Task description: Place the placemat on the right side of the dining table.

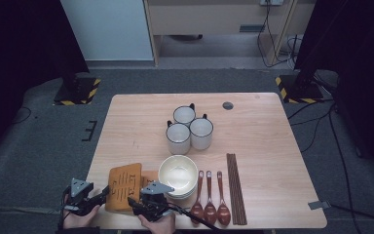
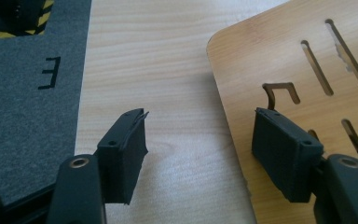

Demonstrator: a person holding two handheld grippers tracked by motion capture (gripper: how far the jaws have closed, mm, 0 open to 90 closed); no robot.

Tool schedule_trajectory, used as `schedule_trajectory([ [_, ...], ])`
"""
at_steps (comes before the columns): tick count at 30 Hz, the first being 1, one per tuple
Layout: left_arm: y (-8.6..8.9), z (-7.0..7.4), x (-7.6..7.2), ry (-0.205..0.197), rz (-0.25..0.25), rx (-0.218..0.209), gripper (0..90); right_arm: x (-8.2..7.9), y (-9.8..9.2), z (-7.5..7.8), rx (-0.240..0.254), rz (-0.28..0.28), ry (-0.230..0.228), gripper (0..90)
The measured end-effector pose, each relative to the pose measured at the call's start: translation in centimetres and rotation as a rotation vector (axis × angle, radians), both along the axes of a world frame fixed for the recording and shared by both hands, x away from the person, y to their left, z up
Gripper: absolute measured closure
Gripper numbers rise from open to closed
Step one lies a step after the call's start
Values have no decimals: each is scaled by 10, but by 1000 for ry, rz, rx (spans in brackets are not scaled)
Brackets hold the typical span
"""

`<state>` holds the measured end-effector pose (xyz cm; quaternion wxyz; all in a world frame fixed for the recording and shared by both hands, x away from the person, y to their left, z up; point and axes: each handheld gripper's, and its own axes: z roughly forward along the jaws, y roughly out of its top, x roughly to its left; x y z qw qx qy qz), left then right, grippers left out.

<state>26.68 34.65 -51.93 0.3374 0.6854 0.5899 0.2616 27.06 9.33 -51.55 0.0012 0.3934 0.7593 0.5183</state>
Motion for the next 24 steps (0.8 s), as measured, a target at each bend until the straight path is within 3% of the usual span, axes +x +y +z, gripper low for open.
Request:
schedule_trajectory([
  [5,1,5,-2,-60,10,-36,319,-2,-4,3,29,34,8,712],
  [15,2,12,-5,-148,10,-65,310,-6,-6,6,69,91,15,783],
  [24,2,17,-7,-187,14,-70,311,-7,-8,6,101,100,47,825],
])
